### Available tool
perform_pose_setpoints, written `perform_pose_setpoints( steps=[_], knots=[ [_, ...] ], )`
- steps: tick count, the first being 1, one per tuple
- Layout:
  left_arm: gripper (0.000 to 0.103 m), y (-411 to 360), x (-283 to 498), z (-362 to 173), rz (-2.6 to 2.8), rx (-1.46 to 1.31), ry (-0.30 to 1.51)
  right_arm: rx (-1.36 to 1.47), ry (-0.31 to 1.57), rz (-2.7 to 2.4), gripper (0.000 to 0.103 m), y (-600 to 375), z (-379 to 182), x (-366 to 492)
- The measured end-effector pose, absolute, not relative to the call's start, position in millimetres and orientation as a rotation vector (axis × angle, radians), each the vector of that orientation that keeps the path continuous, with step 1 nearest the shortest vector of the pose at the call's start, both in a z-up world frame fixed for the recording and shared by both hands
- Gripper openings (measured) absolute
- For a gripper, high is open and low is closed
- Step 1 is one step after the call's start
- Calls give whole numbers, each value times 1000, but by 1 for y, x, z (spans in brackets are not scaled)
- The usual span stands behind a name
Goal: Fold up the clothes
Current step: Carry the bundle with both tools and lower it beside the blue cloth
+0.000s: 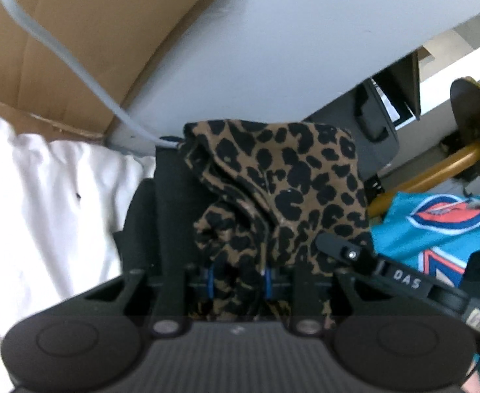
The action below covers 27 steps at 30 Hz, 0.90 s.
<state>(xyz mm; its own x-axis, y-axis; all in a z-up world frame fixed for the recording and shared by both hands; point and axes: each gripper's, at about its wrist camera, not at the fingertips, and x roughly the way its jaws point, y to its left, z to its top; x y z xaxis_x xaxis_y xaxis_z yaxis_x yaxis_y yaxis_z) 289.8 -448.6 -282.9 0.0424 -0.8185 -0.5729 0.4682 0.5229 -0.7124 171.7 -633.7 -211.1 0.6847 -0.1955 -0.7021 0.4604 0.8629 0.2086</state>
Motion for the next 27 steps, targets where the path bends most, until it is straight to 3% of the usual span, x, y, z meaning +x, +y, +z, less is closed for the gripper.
perform_pose_setpoints(
  steps=[5,7,9,10,12,16,18,27],
  knots=[
    [28,-456,295,-284,-995,-384,1147,383,739,-401,7,-640,-217,183],
    [37,-457,296,-289,-962,-371,1156,386,761,-406,10,-644,-224,188],
    [55,-455,297,-291,-926,-349,1167,378,766,-427,22,-646,-226,190],
    [57,-453,297,-292,-908,-337,1171,368,759,-439,28,-647,-224,189],
    [60,-448,298,-285,-896,-296,1153,349,744,-450,29,-647,-220,185],
    [55,-437,303,-254,-871,-206,1064,327,706,-447,29,-650,-212,171],
    [36,-438,302,-237,-860,-148,1010,329,680,-434,29,-649,-209,161],
    [22,-477,280,-194,-982,-5,878,324,667,-369,29,-643,-216,142]
  ],
)
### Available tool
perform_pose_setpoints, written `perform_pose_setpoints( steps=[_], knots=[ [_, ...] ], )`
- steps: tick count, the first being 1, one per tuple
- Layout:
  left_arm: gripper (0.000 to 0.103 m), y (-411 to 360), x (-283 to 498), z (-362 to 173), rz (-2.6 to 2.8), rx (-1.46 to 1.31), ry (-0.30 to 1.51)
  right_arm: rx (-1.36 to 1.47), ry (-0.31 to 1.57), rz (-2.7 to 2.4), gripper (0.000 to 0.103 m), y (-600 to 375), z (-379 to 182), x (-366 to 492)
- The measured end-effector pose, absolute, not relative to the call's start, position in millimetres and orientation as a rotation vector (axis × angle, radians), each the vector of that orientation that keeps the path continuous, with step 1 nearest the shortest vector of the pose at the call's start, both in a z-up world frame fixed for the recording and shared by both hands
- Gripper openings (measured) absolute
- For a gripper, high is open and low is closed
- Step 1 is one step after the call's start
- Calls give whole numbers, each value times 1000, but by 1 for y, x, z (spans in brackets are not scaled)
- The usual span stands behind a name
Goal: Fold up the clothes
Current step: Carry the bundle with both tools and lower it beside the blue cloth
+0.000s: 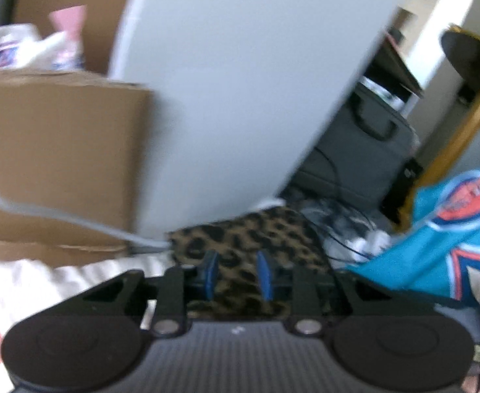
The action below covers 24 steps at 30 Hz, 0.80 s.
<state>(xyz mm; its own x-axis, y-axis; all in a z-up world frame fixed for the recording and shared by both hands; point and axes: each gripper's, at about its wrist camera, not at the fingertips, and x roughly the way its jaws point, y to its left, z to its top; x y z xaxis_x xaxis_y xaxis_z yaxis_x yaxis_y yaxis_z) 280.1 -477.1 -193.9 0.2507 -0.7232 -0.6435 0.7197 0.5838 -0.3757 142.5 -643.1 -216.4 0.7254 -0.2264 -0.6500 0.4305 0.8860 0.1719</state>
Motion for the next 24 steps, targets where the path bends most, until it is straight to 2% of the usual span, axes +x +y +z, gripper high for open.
perform_pose_setpoints(
  steps=[8,10,11,21,23,24],
  knots=[
    [21,-504,262,-218,-962,144,928,344,679,-364,30,-649,-230,142],
    [13,-503,264,-231,-949,200,932,337,703,-377,30,-651,-235,141],
    [2,-502,265,-237,-937,226,923,333,716,-383,30,-652,-238,141],
    [6,-473,244,-212,-1007,156,889,309,717,-398,30,-642,-234,110],
    [8,-468,236,-210,-1037,158,883,307,705,-390,30,-635,-229,106],
    [13,-467,231,-211,-1047,169,882,310,701,-387,31,-631,-227,102]
  ],
)
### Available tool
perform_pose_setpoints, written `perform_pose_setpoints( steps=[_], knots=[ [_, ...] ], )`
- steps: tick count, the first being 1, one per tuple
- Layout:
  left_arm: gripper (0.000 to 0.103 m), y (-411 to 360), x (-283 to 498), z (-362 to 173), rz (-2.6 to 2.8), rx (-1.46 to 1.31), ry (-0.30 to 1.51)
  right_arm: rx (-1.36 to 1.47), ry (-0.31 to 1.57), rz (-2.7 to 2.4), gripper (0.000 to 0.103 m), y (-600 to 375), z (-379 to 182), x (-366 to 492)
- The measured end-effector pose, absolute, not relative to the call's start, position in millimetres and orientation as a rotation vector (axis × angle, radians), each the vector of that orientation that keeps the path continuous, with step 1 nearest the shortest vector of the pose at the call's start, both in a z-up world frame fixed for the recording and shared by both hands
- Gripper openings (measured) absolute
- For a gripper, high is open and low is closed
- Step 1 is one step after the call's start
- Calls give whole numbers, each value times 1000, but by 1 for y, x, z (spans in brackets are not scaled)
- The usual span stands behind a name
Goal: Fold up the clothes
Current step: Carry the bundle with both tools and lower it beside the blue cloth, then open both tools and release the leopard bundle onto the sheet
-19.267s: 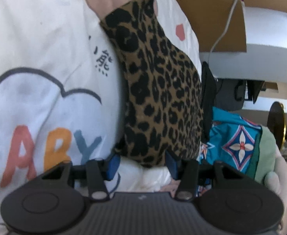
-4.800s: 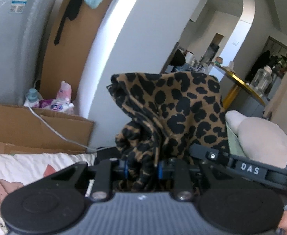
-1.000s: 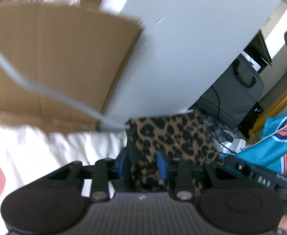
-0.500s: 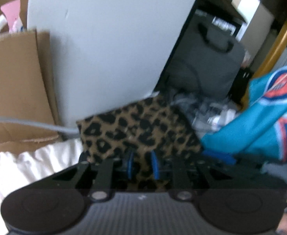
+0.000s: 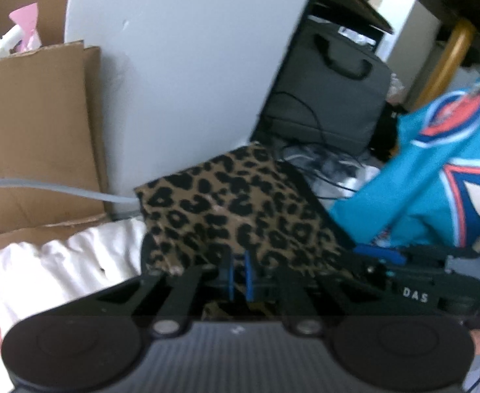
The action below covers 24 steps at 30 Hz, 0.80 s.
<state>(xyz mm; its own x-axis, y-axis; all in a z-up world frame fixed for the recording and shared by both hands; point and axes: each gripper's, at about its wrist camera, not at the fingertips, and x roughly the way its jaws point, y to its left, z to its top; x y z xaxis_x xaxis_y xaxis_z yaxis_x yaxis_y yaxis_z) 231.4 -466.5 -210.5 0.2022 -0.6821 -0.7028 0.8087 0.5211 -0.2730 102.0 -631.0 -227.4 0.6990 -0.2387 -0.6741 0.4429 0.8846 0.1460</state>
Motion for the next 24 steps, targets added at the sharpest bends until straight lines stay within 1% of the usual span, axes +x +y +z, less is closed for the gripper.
perform_pose_setpoints(
  steps=[1,2,3,5,6,7,10,13,15,17,20,22,24],
  knots=[
    [16,-466,228,-213,-1059,180,883,307,700,-378,31,-626,-226,100],
    [24,-464,225,-216,-1062,188,883,303,700,-368,32,-622,-226,99],
    [29,-463,222,-220,-1063,195,884,299,700,-358,33,-617,-225,98],
    [32,-459,218,-227,-1066,197,880,266,710,-346,46,-609,-228,96],
    [34,-457,216,-230,-1064,196,877,258,717,-345,54,-607,-231,94],
    [35,-456,213,-233,-1061,199,875,252,724,-344,57,-604,-234,92],
    [40,-452,205,-240,-1063,232,850,255,759,-343,59,-602,-246,85],
    [50,-449,200,-248,-1063,261,831,253,791,-343,59,-604,-257,73],
    [71,-445,204,-254,-1045,254,860,245,807,-344,59,-602,-261,65],
    [71,-438,212,-261,-1049,208,902,230,822,-345,59,-600,-263,57],
    [67,-431,212,-258,-1070,200,890,218,835,-350,60,-599,-259,45],
    [63,-431,206,-254,-1082,245,858,220,843,-361,61,-598,-257,39],
    [53,-428,199,-250,-1092,285,840,235,851,-380,62,-598,-257,29]
  ],
)
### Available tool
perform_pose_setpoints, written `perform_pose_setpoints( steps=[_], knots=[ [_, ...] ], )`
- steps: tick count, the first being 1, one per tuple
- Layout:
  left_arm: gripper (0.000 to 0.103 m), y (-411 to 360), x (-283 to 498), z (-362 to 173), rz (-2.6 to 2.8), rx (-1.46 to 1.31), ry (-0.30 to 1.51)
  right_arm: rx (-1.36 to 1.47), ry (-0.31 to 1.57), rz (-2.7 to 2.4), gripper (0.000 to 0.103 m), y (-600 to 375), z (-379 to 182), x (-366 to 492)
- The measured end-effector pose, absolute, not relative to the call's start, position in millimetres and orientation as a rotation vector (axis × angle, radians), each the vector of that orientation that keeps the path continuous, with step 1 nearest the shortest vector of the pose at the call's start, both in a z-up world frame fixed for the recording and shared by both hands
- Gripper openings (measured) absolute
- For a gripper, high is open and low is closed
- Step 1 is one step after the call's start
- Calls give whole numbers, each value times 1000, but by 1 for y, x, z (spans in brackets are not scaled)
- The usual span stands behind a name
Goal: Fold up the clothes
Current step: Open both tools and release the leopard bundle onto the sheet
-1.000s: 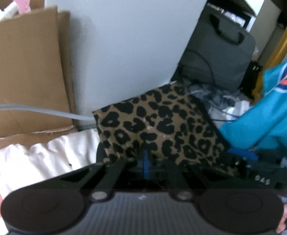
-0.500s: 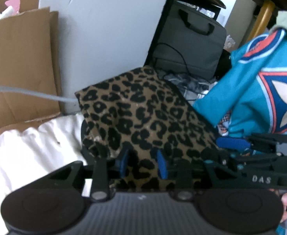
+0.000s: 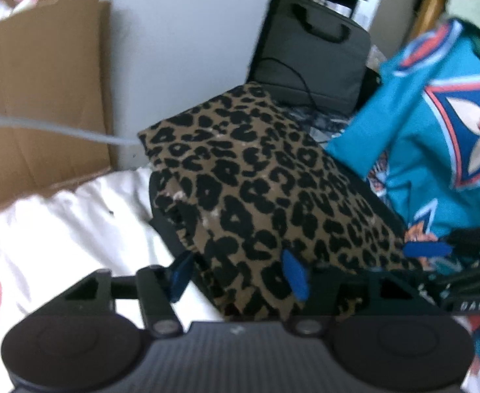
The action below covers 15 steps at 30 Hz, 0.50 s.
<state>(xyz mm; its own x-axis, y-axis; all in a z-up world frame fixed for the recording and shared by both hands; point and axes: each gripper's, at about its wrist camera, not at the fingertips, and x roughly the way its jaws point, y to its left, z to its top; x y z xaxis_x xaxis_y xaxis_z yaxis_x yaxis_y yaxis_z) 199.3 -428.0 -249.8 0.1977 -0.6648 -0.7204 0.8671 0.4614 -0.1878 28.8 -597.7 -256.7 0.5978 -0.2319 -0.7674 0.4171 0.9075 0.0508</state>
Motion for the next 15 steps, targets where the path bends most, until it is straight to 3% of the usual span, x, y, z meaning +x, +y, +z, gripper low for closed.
perform_pose_setpoints(
  steps=[4,15],
  knots=[
    [36,-416,192,-238,-1074,304,836,274,845,-424,62,-597,-255,12],
    [35,-383,171,-231,-1033,87,886,444,846,-295,60,-576,-257,-7]
  ],
)
